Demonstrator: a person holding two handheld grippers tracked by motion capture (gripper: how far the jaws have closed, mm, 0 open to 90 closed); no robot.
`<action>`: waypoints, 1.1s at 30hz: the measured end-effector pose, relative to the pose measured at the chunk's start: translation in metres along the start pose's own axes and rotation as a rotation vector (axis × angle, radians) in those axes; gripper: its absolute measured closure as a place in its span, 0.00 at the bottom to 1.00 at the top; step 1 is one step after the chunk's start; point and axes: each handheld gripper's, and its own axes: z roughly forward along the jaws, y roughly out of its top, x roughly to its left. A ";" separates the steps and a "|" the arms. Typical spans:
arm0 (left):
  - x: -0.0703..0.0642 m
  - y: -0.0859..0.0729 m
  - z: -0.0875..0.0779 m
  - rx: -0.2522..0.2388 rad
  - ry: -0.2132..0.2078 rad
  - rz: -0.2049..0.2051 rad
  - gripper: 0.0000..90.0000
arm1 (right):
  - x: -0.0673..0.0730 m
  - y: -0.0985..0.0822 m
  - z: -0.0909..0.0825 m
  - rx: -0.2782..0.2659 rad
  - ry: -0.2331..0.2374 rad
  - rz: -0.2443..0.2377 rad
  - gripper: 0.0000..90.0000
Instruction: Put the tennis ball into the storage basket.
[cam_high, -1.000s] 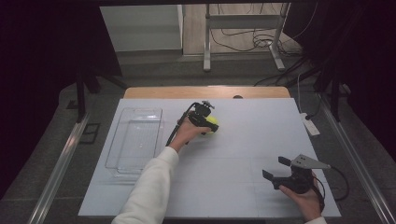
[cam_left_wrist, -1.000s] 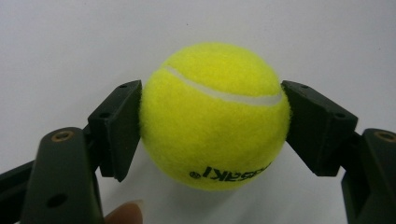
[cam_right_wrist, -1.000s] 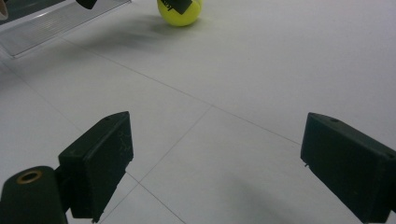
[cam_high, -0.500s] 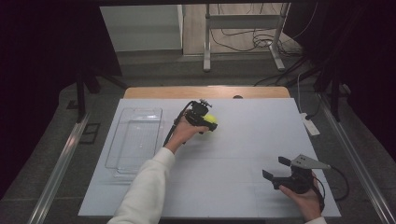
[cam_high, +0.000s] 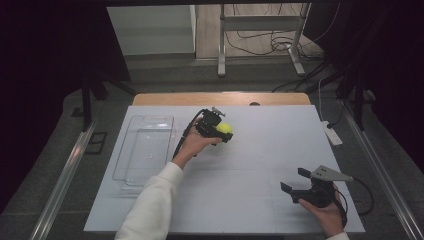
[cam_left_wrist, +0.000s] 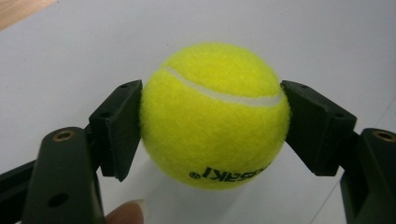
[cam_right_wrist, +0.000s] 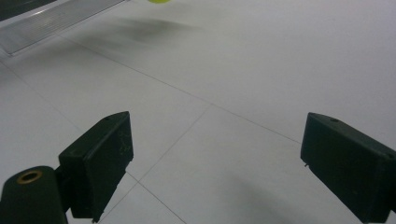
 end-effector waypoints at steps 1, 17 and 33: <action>0.000 0.000 -0.001 -0.004 0.000 0.001 0.30 | 0.000 0.000 0.000 0.000 0.000 0.000 0.11; -0.005 -0.010 -0.016 -0.046 -0.010 0.015 0.30 | 0.001 0.000 0.000 0.004 -0.004 -0.001 0.11; -0.010 -0.021 -0.035 -0.091 -0.020 0.023 0.30 | 0.001 0.000 0.000 0.001 -0.006 0.001 0.11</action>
